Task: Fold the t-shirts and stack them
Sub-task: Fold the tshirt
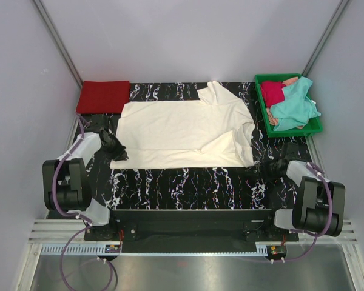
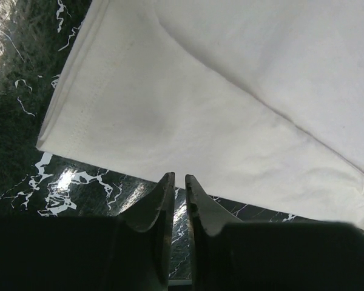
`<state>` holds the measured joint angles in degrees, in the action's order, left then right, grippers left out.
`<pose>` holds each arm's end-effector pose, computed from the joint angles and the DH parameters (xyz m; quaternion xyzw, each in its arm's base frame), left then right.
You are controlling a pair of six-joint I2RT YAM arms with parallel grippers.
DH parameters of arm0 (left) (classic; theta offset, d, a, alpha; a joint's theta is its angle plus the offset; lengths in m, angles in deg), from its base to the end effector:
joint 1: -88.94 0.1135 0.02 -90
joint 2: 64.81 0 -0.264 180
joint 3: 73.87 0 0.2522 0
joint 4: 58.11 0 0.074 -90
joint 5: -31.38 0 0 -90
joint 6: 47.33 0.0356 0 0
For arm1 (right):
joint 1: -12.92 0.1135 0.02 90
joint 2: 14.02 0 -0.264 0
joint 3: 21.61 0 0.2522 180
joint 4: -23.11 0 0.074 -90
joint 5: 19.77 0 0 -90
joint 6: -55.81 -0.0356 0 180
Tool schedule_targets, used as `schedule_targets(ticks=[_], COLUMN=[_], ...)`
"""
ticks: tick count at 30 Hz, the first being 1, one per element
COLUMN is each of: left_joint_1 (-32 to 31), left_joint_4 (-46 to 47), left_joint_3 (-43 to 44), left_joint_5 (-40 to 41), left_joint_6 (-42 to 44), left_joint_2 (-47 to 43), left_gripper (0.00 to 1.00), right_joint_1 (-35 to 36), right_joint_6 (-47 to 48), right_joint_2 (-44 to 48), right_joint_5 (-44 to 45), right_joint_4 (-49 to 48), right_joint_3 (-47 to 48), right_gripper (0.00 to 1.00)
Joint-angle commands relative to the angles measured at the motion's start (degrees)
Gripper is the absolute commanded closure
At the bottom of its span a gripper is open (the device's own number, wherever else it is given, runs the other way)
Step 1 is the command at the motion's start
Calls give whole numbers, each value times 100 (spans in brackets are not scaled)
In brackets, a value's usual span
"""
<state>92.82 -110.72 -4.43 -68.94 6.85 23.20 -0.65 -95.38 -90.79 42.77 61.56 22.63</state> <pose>0.2849 0.0129 0.1938 -0.3198 0.9292 -0.1301 0.1321 0.2047 -0.0325 0.1351 0.5505 0.7851 0.2790 0.0523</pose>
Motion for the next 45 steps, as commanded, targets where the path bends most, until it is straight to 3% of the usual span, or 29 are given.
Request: schedule_targets(ticks=[1,2,5,12,16,22,30,35,38,45], left_joint_1=[43,51,87,131,131,166,297,421,421,421], left_joint_4=[106,97,18,27,-52,-70,-211,-237,-228,-184], left_joint_3=[189,180,189,145,232,224,303,356,356,321], left_joint_5=[-40,-13,109,453,400,567,812,831,831,690], left_joint_6=[31,-13,-163,-365,-531,-646,-594,-453,-383,-304], left_joint_2=[85,181,401,647,1042,1315,1544,1562,1509,1368], left_gripper=[85,87,93,95,100,100,100,100,100,100], right_joint_1=[-15,46,344,1057,1084,1093,821,354,363,398], right_joint_6=[-113,-182,-358,-1254,-1483,-1870,-1766,-678,-184,827], right_joint_2=[206,320,409,672,821,672,1182,1243,1497,1166], right_joint_5=[223,250,355,900,1593,2033,3194,3072,2826,1641], right_joint_4=[-209,-288,-648,-1921,-2361,-3435,-3146,-2989,-2066,-1239], right_joint_3=[108,-41,-270,-745,-991,-1483,-1580,-1072,-465,291], right_gripper=[81,90,99,100,100,100,100,100,100,66])
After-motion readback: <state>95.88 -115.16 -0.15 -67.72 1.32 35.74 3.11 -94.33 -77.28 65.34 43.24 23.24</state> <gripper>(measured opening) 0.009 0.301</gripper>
